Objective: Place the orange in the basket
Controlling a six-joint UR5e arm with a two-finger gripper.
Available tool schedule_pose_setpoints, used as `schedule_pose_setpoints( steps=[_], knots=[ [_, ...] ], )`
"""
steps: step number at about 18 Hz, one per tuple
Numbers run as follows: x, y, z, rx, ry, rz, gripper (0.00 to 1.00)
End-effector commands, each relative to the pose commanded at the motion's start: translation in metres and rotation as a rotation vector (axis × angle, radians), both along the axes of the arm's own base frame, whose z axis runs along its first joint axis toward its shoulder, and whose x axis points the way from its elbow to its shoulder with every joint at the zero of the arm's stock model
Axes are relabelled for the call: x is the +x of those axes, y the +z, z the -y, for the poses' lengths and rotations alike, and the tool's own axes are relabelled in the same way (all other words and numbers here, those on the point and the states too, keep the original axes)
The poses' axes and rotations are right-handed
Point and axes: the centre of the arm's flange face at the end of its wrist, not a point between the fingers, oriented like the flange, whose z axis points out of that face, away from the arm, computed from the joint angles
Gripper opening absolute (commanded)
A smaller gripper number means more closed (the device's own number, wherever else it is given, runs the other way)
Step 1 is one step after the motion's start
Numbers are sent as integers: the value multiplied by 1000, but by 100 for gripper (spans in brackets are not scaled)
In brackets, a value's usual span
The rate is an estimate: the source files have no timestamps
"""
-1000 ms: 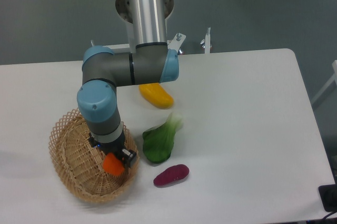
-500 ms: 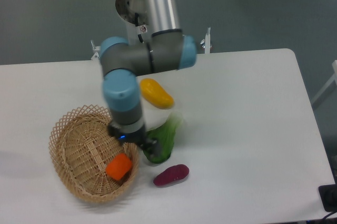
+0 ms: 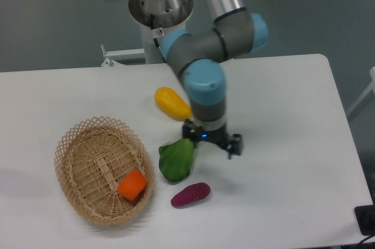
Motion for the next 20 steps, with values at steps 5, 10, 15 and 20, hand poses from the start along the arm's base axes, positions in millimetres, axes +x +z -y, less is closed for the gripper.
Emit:
schedule_pose_setpoints(
  steps=[5,10,15,20],
  knots=[
    [-48,3,44,-29,-117,-9,100],
    [-86,10,96,-9,-144,-4,100],
    [-85,11,97,-22,-194,-8,100],
    [-82,8,98,-25,-197,-4,100]
  ],
)
